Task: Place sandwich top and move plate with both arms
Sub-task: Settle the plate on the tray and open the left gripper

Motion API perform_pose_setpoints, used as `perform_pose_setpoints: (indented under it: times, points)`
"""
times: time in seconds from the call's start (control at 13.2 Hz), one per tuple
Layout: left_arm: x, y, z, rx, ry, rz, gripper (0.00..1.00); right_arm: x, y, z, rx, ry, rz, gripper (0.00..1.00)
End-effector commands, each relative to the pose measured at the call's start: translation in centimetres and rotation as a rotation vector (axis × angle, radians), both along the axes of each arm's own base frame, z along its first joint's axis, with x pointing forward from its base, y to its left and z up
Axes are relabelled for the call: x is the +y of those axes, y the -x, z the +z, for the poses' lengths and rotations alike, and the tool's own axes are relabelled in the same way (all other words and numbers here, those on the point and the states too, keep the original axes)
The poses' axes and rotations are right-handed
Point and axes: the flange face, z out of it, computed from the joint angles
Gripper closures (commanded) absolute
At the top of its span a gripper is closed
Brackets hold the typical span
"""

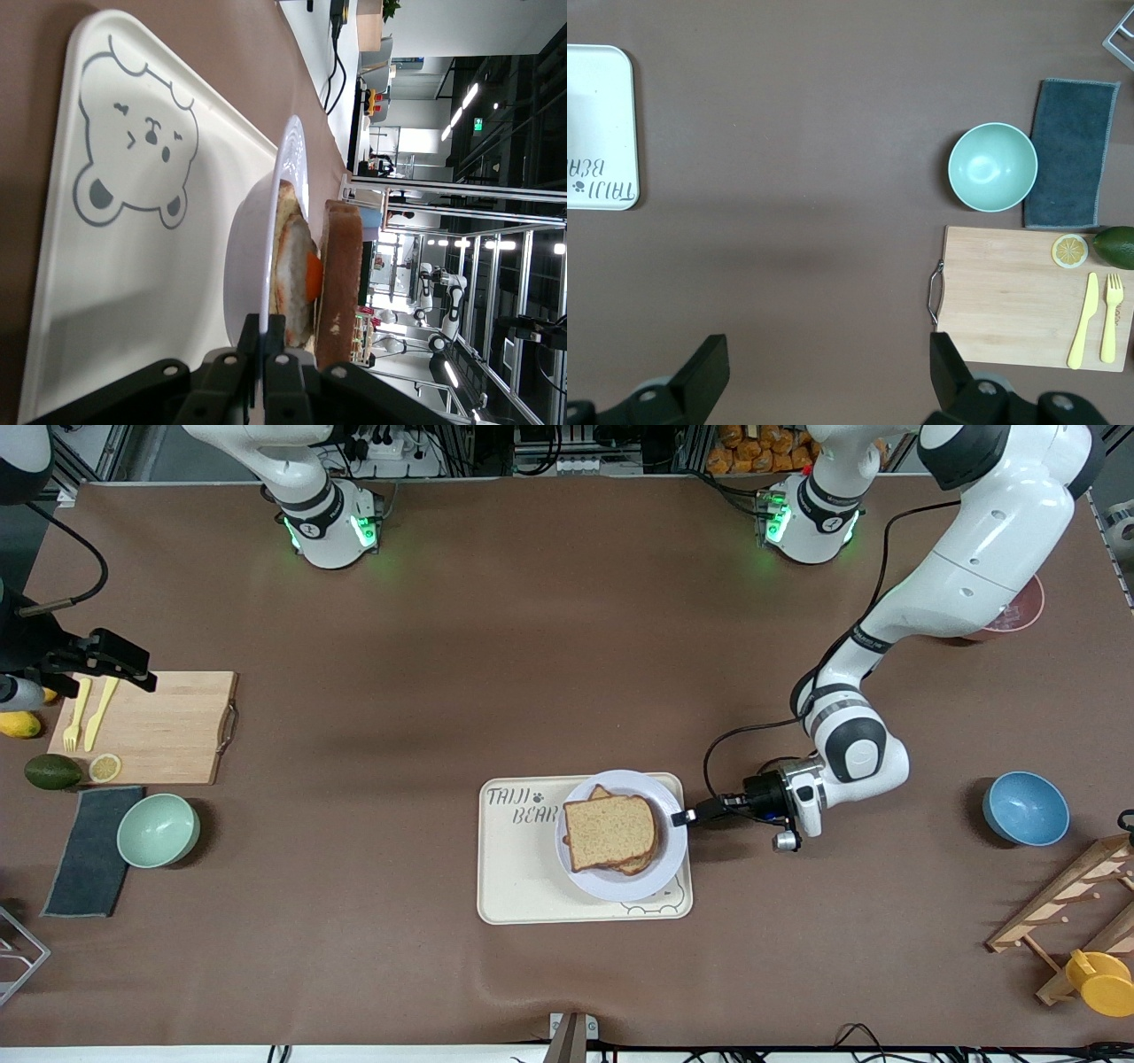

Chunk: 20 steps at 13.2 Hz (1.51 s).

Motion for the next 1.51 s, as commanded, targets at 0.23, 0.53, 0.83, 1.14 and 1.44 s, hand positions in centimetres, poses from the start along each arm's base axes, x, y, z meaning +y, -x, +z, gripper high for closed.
perform_pose_setpoints:
  times: [0.23,0.53,0.83,1.14,1.44]
  points:
    - [-2.1,-1.7,-2.3,0.004,0.0,-0.025,1.0,-0.3,-0.3,-0.8,0.002,0.003,-0.016,0.0]
    - [-2.4,-1.7,-2.8,0.005,-0.016,-0.035,1.0,-0.4,-0.3,-0.8,0.001,0.003,-0.018,0.0]
    - [-3.6,-1.1,-4.0,0.03,-0.071,-0.067,1.0,-0.4,-0.4,-1.0,0.004,0.003,-0.019,0.0]
    - [-3.3,-1.5,-3.6,0.023,-0.073,-0.064,0.67,-0.5,-0.4,-1.2,0.008,0.003,-0.019,0.0]
    - [-2.7,-2.2,-2.5,0.024,-0.068,-0.045,0.0,-0.5,-0.6,-1.6,0.013,0.003,-0.019,0.0]
